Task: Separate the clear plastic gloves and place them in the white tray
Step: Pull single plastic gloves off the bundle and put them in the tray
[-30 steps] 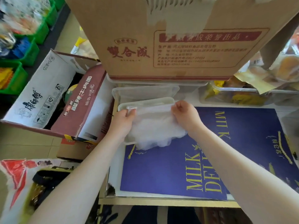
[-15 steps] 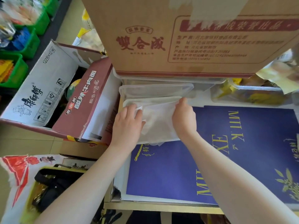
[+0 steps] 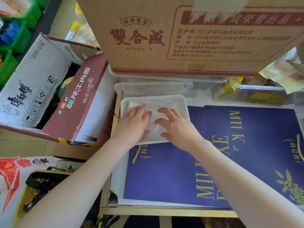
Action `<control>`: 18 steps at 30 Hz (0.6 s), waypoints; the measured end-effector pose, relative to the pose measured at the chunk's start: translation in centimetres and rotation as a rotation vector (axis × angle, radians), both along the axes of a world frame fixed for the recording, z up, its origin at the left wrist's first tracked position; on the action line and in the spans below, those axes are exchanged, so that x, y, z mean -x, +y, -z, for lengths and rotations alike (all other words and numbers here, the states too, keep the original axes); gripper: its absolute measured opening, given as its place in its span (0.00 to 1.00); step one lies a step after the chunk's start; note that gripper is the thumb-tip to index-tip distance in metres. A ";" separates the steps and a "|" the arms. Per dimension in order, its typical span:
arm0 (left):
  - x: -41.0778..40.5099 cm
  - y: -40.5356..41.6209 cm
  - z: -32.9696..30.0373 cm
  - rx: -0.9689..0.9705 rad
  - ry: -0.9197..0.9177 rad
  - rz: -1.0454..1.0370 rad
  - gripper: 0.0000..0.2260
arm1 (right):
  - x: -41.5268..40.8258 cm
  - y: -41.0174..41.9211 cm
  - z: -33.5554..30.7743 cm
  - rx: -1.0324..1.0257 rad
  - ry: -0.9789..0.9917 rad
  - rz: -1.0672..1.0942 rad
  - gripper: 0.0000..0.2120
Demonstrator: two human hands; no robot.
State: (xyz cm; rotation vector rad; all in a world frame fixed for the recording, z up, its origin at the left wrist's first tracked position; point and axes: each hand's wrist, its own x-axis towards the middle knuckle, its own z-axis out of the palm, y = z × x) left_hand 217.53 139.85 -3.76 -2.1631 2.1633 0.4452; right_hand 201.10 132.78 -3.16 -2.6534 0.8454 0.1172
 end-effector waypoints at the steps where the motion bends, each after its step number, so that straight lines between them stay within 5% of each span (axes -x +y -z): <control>1: -0.4 -0.1 0.2 0.044 -0.024 0.025 0.27 | 0.3 -0.5 0.1 0.027 0.056 -0.014 0.20; 6: -1.0 -0.2 -0.1 0.268 -0.034 0.166 0.21 | 1.2 -2.0 -0.5 0.088 0.237 0.022 0.13; 11: -1.5 -0.3 -0.8 0.086 -0.157 0.194 0.20 | -0.1 -1.9 -3.0 0.384 -0.289 0.136 0.08; 18: -1.0 0.3 -1.2 -0.076 -0.044 0.114 0.18 | -1.1 -3.5 -4.1 0.579 -0.391 0.182 0.19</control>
